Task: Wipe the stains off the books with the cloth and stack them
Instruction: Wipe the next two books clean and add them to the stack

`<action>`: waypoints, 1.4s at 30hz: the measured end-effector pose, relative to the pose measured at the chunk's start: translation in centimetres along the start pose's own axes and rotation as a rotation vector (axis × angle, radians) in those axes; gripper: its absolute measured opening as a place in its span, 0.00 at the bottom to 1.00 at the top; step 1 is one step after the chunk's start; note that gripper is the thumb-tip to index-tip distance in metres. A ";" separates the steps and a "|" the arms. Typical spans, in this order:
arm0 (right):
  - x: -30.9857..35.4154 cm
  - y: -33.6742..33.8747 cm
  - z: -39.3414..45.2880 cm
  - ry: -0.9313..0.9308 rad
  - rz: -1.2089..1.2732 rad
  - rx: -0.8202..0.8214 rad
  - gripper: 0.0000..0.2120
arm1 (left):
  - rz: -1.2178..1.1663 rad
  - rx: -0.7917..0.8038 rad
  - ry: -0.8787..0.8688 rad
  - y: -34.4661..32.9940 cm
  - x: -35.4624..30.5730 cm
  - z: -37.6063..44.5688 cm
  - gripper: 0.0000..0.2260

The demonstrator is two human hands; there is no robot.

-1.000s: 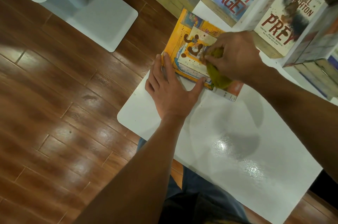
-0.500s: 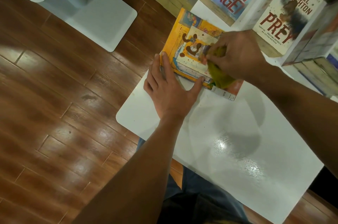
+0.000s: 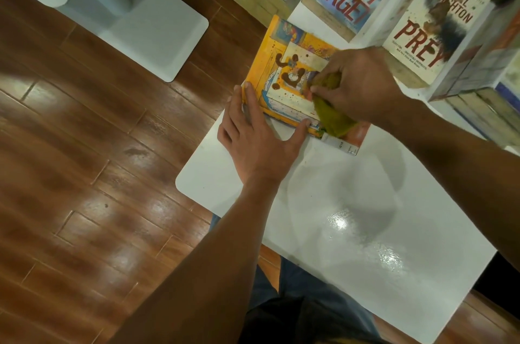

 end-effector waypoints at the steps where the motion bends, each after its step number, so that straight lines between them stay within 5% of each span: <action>1: -0.1 0.3 0.5 -0.046 0.002 -0.062 0.13 | 0.003 0.005 0.004 0.0 0.0 0.2 0.50; 3: -0.2 0.7 0.7 -0.089 0.005 -0.103 0.14 | 0.006 0.010 0.009 0.1 -0.2 0.2 0.50; 7: 0.7 0.2 -0.9 0.054 0.040 0.108 0.13 | -0.008 0.007 0.003 0.0 -0.3 0.1 0.49; 14: -1.9 3.9 -3.9 -0.332 0.207 -0.124 0.19 | -0.038 0.012 0.009 0.2 -0.3 0.2 0.47; 19: -3.6 5.6 -6.8 -0.525 0.261 -0.102 0.21 | -0.043 -0.003 0.024 0.0 0.2 0.0 0.39; 29: -2.8 5.1 -6.8 -0.253 0.167 -0.144 0.21 | -0.011 -0.009 0.021 -0.3 -0.1 0.0 0.38; 42: -1.2 0.1 -7.5 -0.174 0.212 -0.099 0.18 | -0.033 -0.049 0.024 -0.5 0.0 0.0 0.33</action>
Point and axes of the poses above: each hand's wrist, its own z-axis towards the middle knuckle, its own y-axis out of the back of the hand, x = y × z, the point moved 1 cm from there along z, towards the middle knuckle, and after that the axes turned 13 degrees about z, right-handed, at the moved point
